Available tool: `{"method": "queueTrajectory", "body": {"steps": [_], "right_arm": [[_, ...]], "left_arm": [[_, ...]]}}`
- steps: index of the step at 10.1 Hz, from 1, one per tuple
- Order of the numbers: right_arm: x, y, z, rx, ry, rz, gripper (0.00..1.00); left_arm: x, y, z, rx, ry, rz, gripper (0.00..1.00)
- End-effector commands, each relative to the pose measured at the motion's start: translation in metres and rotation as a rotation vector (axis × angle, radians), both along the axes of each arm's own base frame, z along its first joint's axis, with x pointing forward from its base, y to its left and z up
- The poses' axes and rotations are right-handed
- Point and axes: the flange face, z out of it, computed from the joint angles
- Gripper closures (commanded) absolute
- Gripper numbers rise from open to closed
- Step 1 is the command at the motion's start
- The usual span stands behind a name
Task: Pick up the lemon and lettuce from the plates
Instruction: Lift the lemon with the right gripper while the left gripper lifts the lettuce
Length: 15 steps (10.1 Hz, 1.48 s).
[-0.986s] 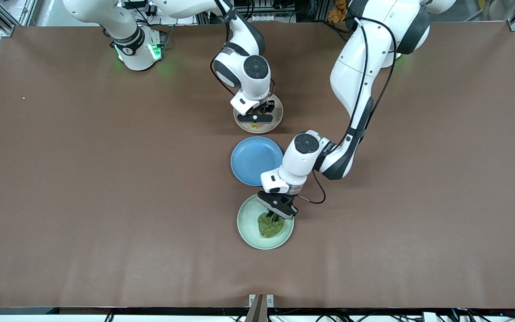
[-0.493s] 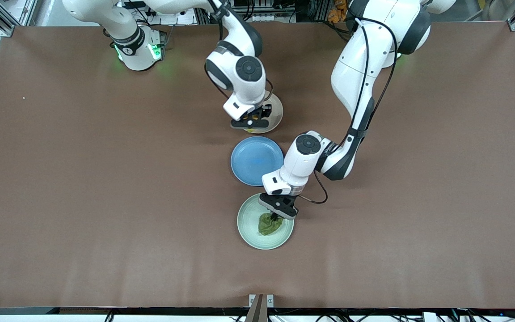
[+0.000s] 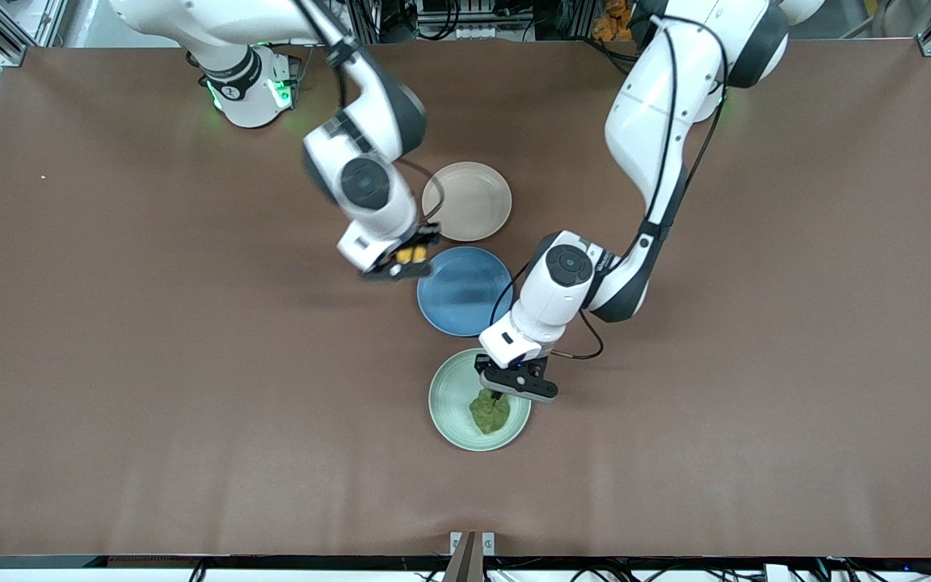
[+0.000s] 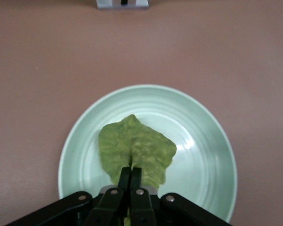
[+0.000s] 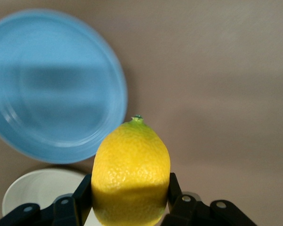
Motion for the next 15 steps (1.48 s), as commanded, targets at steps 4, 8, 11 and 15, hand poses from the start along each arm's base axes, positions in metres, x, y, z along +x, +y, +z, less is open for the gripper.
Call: {"method": "queueTrajectory", "body": {"steps": [4, 8, 11, 15], "right_arm": [[0.079, -0.164, -0.003, 0.0, 0.023, -0.059, 1.0], [0.102, -0.258, -0.023, -0.058, 0.019, -0.092, 1.0], [0.097, -0.303, -0.056, -0.045, 0.006, -0.076, 1.0], [0.098, -0.35, -0.067, -0.029, 0.023, -0.071, 1.0]], "left_arm": [[0.032, 0.085, 0.122, -0.024, 0.135, 0.15, 1.0], [0.043, 0.18, 0.183, 0.127, 0.227, 0.19, 1.0], [0.041, 0.263, 0.2, 0.23, 0.343, 0.043, 1.0], [0.032, 0.313, 0.124, 0.343, 0.508, 0.018, 1.0]]}}
